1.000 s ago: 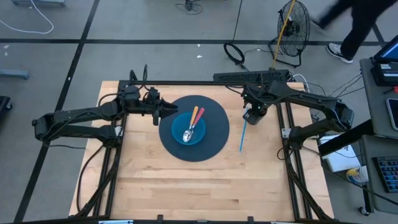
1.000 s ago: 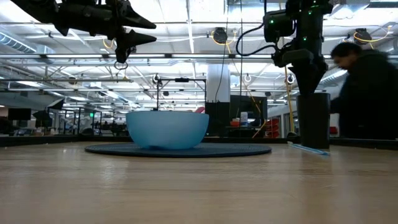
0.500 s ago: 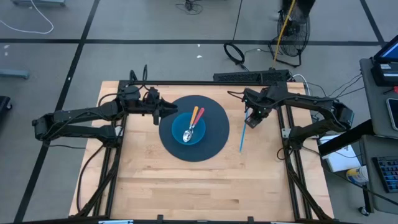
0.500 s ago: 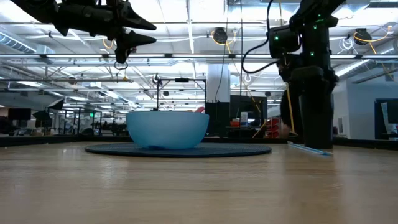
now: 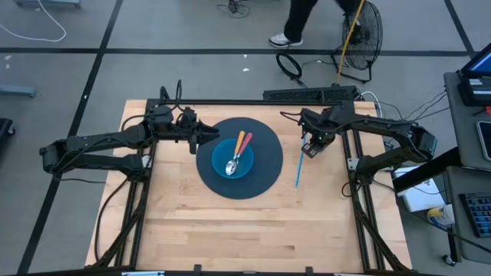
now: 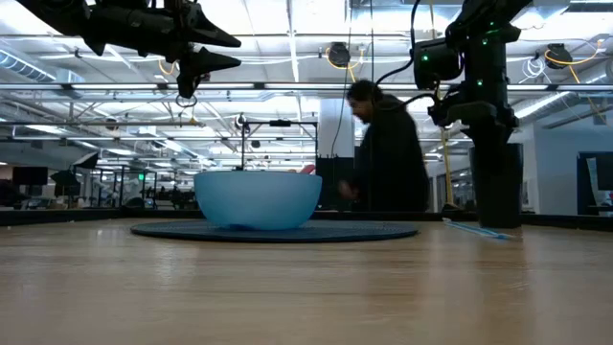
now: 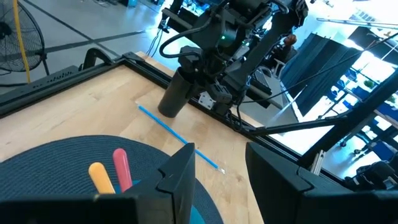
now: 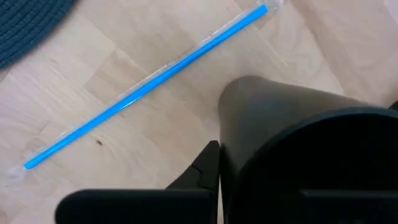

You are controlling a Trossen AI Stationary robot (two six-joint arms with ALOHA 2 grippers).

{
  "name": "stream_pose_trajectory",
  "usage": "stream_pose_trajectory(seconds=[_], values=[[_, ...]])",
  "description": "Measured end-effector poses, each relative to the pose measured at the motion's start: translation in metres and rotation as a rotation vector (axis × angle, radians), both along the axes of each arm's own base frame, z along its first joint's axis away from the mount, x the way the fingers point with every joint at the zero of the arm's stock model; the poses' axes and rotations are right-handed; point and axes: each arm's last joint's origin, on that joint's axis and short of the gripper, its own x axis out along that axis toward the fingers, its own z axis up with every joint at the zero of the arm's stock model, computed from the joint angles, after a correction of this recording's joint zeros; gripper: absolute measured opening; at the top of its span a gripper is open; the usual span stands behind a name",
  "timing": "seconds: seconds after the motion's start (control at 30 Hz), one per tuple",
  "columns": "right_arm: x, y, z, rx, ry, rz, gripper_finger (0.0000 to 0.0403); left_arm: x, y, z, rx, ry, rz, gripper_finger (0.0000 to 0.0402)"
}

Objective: Pick & Place Utensil
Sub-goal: Put the black cup on the blue mat to the right of the blue bowl

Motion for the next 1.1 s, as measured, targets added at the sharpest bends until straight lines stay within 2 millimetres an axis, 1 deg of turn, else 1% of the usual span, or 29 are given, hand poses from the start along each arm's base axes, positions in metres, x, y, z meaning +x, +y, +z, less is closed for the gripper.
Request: stream_pose_trajectory(seconds=[0.27, 0.4, 0.5, 0.7, 0.83, 0.93, 1.1], values=[[-0.001, 0.002, 0.000, 0.034, 0.005, 0.009, 0.0004, -0.001, 0.000, -0.003, -0.004, 0.032, 0.018, 0.0147], [-0.001, 0.002, 0.006, 0.041, 0.008, 0.009, 0.0004, -0.001, 0.000, -0.005, -0.010, 0.048, 0.018, 0.0147], [0.001, 0.001, 0.016, 0.051, -0.012, 0.011, 0.0003, -0.001, 0.000, -0.005, -0.010, 0.051, 0.018, 0.0147], [0.012, 0.002, 0.046, 0.011, -0.088, 0.044, 0.0002, -0.001, 0.000, -0.005, -0.008, 0.051, 0.025, 0.0147], [0.022, 0.007, 0.067, -0.025, -0.164, 0.091, 0.0001, -0.001, 0.001, -0.005, 0.000, 0.053, 0.037, 0.0147], [0.029, 0.013, 0.078, -0.047, -0.219, 0.118, 0.0001, -0.001, 0.001, -0.005, 0.005, 0.055, 0.049, 0.0147], [0.043, 0.023, 0.090, -0.033, -0.290, 0.163, 0.0001, -0.001, 0.002, -0.005, 0.017, 0.057, 0.068, 0.0147]])
